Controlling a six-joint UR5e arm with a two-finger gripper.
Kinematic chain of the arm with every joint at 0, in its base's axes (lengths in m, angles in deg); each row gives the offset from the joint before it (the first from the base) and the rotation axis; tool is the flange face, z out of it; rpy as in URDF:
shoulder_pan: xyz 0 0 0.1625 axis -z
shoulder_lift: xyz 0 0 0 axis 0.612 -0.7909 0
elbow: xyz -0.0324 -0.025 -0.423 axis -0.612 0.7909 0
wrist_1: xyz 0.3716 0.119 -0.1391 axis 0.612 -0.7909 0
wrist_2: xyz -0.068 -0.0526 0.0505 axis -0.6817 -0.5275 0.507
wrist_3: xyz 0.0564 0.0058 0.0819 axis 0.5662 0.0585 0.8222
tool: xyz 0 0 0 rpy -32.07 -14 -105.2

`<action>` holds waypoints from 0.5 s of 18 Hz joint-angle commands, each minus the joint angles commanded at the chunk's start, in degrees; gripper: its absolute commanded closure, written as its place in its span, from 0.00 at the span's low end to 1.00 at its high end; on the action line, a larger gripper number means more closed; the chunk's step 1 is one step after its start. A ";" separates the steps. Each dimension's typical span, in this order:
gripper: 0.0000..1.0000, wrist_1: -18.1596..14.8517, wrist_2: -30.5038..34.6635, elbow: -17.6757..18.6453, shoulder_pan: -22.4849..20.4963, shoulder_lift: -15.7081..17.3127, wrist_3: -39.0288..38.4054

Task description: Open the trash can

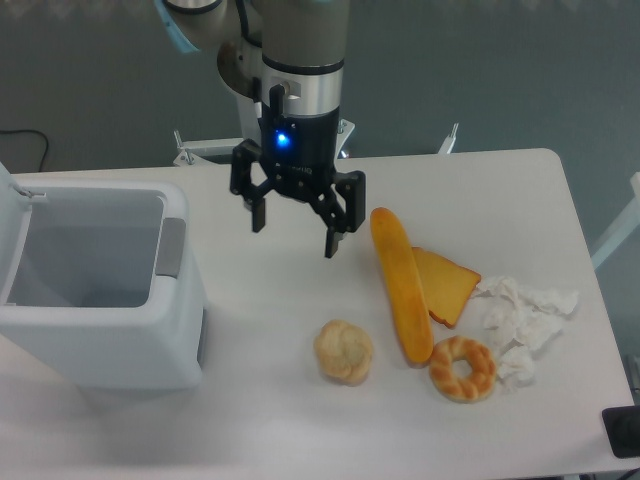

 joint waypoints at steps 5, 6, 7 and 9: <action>0.00 -0.62 6.15 1.75 2.46 0.18 4.49; 0.00 -0.62 6.86 1.84 2.90 0.18 4.49; 0.00 -0.62 7.82 1.85 3.34 0.00 4.49; 0.00 -0.36 9.84 1.76 4.48 -0.35 4.49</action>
